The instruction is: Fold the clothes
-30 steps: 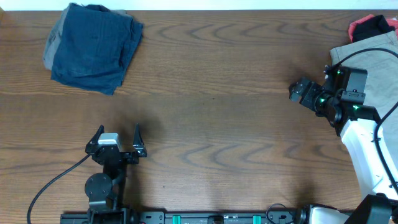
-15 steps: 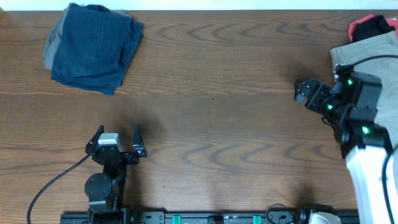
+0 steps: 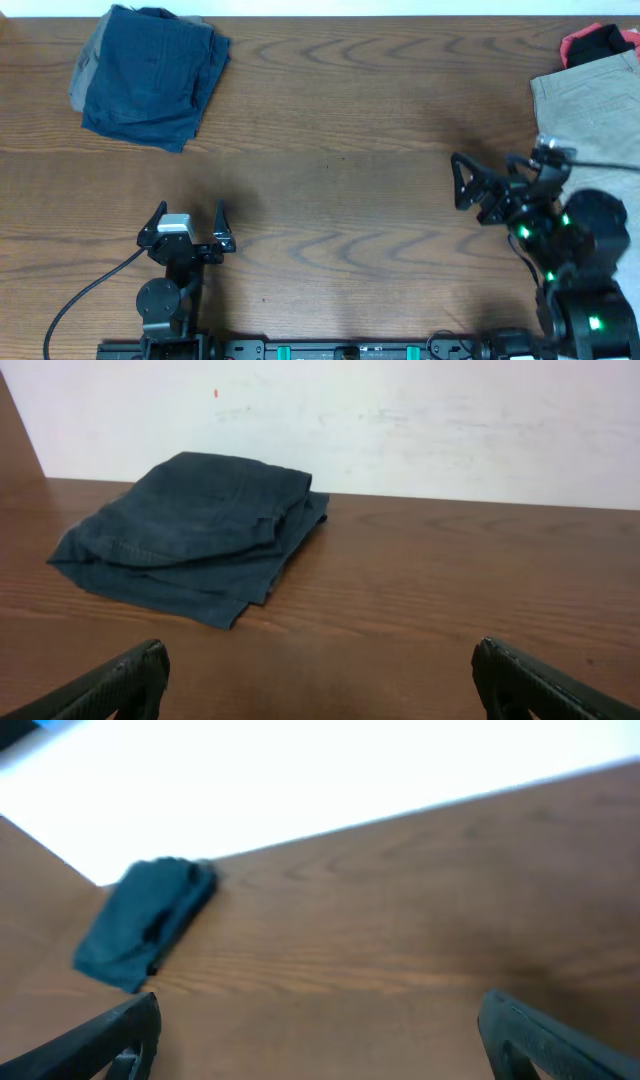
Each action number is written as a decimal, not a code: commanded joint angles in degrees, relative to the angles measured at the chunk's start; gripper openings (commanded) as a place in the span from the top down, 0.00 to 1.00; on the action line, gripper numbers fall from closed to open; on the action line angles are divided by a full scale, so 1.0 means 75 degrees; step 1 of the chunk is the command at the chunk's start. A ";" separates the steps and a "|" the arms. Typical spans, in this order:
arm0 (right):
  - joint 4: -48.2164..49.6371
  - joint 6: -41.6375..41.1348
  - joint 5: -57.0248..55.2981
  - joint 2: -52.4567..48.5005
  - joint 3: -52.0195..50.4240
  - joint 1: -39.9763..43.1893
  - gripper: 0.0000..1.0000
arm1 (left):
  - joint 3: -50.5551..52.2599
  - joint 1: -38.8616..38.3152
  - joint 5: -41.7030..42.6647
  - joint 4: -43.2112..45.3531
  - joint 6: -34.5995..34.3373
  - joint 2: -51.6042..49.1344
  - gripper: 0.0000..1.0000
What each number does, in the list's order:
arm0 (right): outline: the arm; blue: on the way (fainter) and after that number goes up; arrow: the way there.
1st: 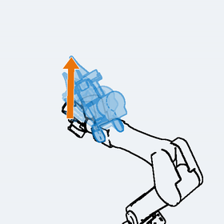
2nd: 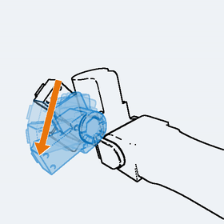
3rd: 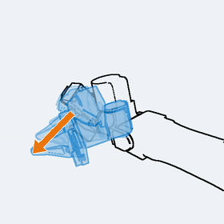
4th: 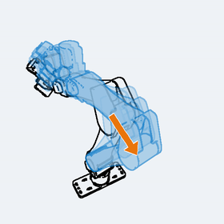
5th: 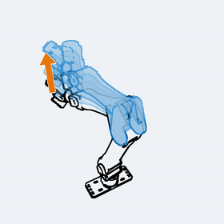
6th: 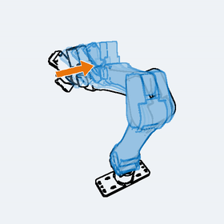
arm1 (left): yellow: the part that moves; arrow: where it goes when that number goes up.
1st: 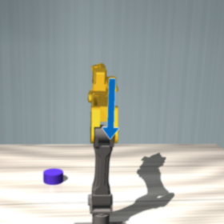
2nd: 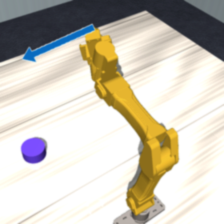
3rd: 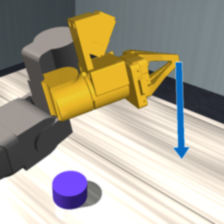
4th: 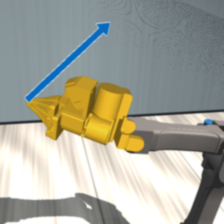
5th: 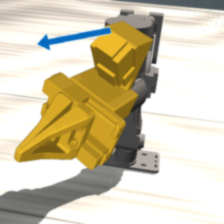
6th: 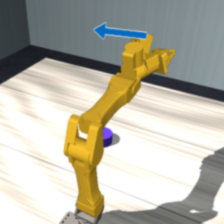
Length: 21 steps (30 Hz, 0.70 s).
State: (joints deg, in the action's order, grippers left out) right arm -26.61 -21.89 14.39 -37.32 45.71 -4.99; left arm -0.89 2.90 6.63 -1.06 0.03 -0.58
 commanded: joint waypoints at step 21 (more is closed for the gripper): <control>-0.1256 0.0300 -0.0726 0.2320 -0.0469 -0.0087 0.01 | 0.0087 -0.0006 0.0076 -0.0315 0.0023 0.0047 0.02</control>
State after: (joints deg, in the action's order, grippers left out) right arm -35.70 -20.99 11.90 -21.04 44.47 -5.15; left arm -0.91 2.90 6.61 -1.08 0.03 -0.60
